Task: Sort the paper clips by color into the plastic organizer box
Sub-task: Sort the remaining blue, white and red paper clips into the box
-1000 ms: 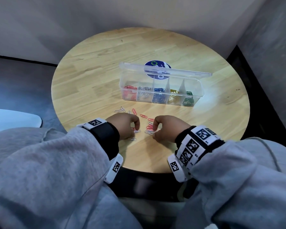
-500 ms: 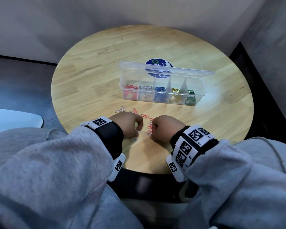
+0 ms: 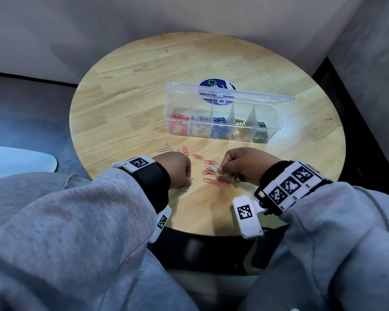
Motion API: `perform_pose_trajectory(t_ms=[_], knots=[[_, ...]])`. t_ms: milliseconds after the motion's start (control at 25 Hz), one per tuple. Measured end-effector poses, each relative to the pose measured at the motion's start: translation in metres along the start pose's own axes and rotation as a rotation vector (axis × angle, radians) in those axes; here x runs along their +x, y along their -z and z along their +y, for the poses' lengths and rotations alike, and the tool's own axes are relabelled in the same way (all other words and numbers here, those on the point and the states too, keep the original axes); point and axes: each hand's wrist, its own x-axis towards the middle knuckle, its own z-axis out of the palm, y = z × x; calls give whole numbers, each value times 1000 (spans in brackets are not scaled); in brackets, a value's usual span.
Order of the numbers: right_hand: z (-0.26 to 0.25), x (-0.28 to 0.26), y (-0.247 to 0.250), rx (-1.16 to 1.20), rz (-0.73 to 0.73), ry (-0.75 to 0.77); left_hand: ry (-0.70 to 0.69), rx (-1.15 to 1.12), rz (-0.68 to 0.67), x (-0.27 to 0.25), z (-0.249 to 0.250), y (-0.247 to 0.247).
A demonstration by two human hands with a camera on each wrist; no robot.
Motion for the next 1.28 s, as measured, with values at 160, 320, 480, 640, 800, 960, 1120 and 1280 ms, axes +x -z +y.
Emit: perform_pose_trajectory(t_ms=[160,320,480,640,800,960,1120,1280], knots=[[2,2,-1,249,-34,-17,-39,52,9,-1,2,1],[3,4,-2,362,-95,-19,-47,83,-16,-2,1,0],[2,4,-2,460,-64,-37,-63,-69,9,1,-7,8],[1,5,-3,455,-48,-56,24,-732,71,0,-18,36],[-5,3,-5,-84,-13,34,133,-1431,171,-12,-25,59],[-13,3,-15,-419,38,64,149,-1531,180,-18,-30,63],[-12,9,-30,-595,99,57,177,-1490,158,-16,-31,61],[-16,14,-32,-684,86,73,215,-1077,227,-3,-40,58]])
